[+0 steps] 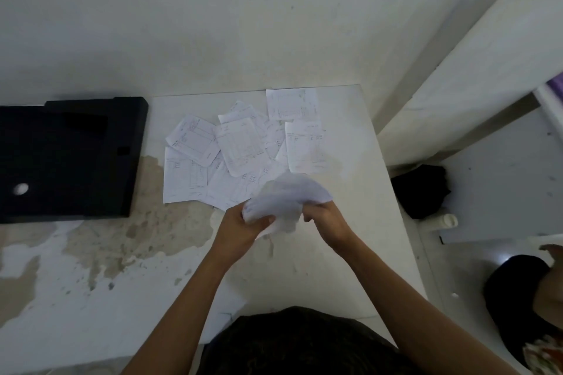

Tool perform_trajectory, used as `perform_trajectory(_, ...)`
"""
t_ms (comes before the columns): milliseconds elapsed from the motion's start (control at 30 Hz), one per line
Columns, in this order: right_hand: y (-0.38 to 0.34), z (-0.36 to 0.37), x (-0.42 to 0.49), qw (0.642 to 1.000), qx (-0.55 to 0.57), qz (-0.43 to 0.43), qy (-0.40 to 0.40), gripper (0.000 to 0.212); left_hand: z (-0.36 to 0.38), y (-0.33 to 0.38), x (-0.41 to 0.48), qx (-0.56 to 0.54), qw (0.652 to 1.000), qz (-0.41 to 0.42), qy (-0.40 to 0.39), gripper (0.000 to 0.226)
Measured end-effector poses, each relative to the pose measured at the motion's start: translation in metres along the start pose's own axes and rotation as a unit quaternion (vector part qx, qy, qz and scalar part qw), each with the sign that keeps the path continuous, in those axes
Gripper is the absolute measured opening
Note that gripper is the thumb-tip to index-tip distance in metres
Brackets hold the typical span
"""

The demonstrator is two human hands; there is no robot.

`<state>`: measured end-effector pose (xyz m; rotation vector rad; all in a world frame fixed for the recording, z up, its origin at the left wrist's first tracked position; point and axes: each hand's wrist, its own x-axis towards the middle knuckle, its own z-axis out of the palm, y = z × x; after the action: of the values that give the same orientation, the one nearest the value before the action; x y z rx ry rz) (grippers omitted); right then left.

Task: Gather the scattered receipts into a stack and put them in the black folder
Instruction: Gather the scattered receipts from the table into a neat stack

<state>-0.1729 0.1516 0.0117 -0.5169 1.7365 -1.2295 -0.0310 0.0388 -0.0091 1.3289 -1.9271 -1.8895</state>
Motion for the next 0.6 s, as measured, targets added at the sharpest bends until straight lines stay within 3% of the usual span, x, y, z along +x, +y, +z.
perform_trajectory(133,0.006,0.002,-0.002,0.999,-0.017,-0.041,-0.016,0.064,0.0,-0.005,-0.003,-0.025,1.0,-0.001,0.018,0.019)
perform_trajectory(333,0.008,0.021,0.002,0.999,-0.023,-0.045,-0.021,0.056,0.004,-0.01,-0.001,-0.033,0.999,-0.018,0.037,0.015)
perform_trajectory(433,0.003,0.024,0.005,0.999,-0.02,-0.05,-0.002,0.066,0.006,-0.011,0.004,-0.004,0.999,-0.01,0.042,0.014)
perform_trajectory(533,-0.002,0.021,0.007,0.991,-0.09,-0.069,-0.067,0.065,0.009,-0.014,0.01,0.085,0.996,0.006,0.041,0.017)
perform_trajectory(600,-0.01,0.021,0.009,0.99,-0.102,-0.078,-0.06,0.061,0.007,-0.015,0.008,0.04,0.997,-0.008,0.067,0.026)
